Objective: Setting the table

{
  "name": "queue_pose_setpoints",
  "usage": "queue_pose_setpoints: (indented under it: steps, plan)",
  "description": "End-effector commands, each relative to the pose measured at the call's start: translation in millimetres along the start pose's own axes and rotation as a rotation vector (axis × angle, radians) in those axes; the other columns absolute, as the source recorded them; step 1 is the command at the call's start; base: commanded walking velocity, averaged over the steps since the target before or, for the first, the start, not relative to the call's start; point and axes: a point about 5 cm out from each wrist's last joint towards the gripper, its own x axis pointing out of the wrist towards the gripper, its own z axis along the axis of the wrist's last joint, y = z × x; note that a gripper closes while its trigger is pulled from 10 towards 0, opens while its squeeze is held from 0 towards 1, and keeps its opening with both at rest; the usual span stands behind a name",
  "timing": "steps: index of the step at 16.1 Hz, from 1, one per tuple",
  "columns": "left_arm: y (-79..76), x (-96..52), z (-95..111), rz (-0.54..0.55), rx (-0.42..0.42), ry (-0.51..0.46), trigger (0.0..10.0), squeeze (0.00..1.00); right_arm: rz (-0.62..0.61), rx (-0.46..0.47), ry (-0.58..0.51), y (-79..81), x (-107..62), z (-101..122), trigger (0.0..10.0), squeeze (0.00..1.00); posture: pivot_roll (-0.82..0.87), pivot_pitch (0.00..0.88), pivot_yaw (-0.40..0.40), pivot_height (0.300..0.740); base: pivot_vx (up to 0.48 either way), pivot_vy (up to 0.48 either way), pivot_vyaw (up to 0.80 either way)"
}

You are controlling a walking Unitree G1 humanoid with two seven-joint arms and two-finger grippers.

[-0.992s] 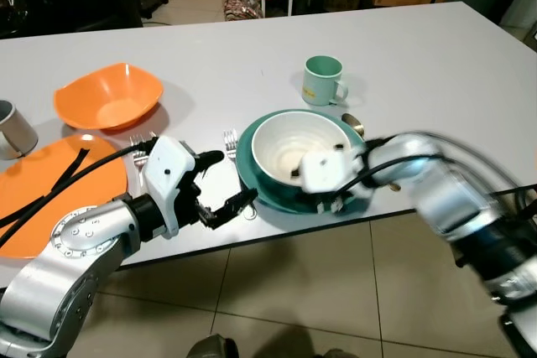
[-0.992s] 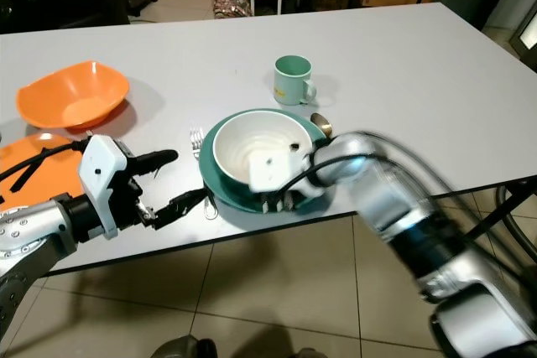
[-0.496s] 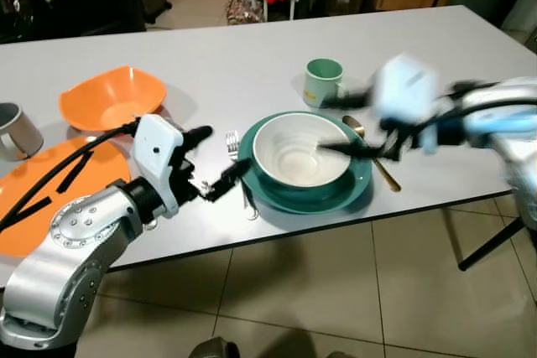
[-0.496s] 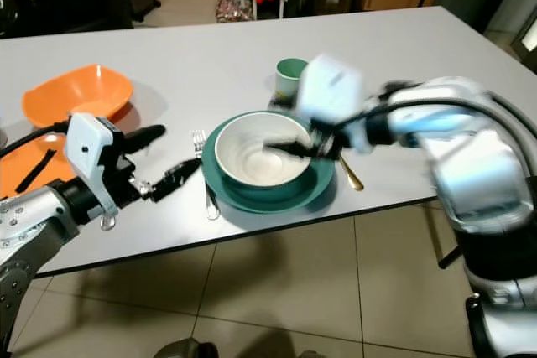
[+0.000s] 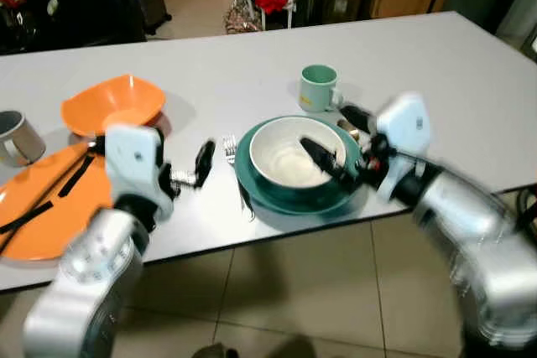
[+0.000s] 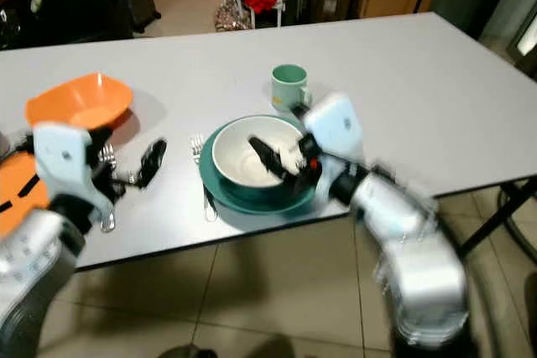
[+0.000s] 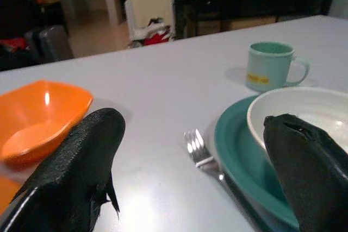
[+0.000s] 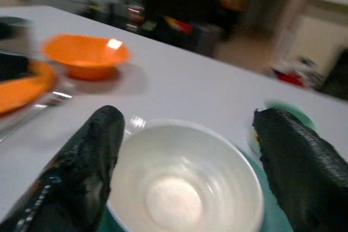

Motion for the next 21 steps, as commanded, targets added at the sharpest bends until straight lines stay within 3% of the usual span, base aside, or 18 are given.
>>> queue_pose_setpoints:
  steps: [1,2,3,10,11,15,21]
  plan:
    - [-4.1,0.5,3,0.024,0.029,-0.013,10.0,0.00,-0.099,-0.001,-0.029,-0.4,-3.9,-1,10.0,0.81,-0.09,0.054,0.031,0.740,0.000,-0.480,0.00]
    - [-4.6,1.1,3,0.032,0.031,-0.013,10.0,0.00,-0.129,0.023,-0.030,-0.2,-5.0,-4,10.0,0.24,-0.09,0.053,0.029,0.740,0.000,-0.480,0.00]
    - [-4.1,2.8,2,0.054,0.025,-0.012,10.0,0.00,-0.203,0.059,-0.026,-1.7,-6.7,-15,10.0,0.00,-0.09,0.053,0.029,0.740,0.000,-0.480,0.00]
    - [-7.7,7.6,-4,0.062,0.031,-0.012,10.0,0.00,-0.304,0.110,0.005,0.6,-13.2,-30,10.0,0.00,-0.11,0.044,0.024,0.740,0.000,-0.472,0.00]
    - [-8.1,9.7,-3,0.074,0.008,-0.020,10.0,0.00,-0.333,0.151,0.005,-1.4,-15.1,-32,10.0,0.00,-0.12,0.040,0.024,0.740,0.000,0.000,0.00]
    - [-14.3,13.6,-6,-0.017,0.003,-0.029,10.0,0.00,-0.392,0.160,0.034,-6.0,-24.3,-37,10.0,0.00,-0.13,0.040,0.035,0.740,0.000,0.000,-0.78]
    - [-18.5,18.7,-6,-0.070,-0.003,-0.045,10.0,0.00,-0.436,0.156,0.049,-10.1,-29.2,-41,10.0,0.00,-0.14,0.030,0.034,0.740,0.140,0.000,-0.80]
